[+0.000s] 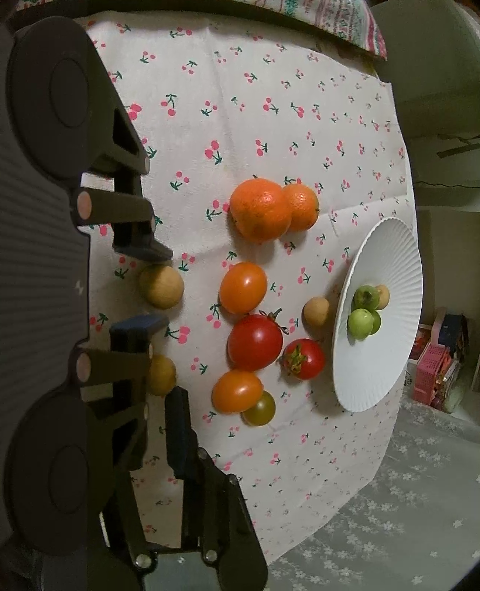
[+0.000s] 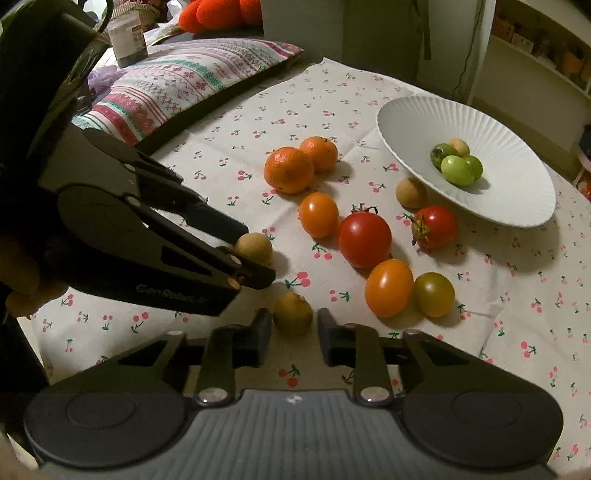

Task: Organize fruits
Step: 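Grasp a tan fruit with the left tool while the right tool grasps another tan fruit, then carry both tan fruits over the white plate and open both tools to release them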

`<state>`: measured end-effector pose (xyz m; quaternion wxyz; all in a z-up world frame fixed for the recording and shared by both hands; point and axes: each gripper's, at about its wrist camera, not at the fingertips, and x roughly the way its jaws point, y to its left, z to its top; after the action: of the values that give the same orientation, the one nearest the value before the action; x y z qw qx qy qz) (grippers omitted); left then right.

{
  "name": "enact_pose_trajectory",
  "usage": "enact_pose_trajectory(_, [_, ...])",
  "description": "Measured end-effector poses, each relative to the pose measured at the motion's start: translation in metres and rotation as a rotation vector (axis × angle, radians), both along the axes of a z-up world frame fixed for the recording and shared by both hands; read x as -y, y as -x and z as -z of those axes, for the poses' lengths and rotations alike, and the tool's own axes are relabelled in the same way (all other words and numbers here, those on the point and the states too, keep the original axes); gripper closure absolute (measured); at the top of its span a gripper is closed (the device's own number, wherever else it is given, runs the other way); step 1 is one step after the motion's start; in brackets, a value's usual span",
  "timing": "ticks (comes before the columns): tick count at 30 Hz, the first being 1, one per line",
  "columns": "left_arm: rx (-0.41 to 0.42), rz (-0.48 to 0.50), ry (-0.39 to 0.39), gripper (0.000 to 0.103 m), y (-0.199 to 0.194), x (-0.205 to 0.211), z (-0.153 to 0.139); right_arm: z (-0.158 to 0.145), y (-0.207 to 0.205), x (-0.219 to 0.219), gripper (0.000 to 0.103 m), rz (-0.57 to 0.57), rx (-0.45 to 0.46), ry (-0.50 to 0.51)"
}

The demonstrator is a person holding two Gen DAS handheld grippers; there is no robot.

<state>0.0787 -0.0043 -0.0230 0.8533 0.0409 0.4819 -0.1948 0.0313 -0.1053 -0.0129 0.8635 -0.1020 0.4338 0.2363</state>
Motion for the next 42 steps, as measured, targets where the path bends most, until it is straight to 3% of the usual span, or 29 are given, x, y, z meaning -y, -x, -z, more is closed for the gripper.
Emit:
enact_pose_trajectory(11, [0.002, 0.003, 0.004, 0.093, 0.000, 0.002, -0.001, -0.001, 0.001, -0.004, 0.083, -0.002, 0.030, 0.035])
enact_pose_trajectory(42, [0.098, -0.102, 0.118, 0.093, -0.010, -0.011, -0.038, -0.030, -0.007, 0.016, 0.083, 0.096, 0.132, -0.067])
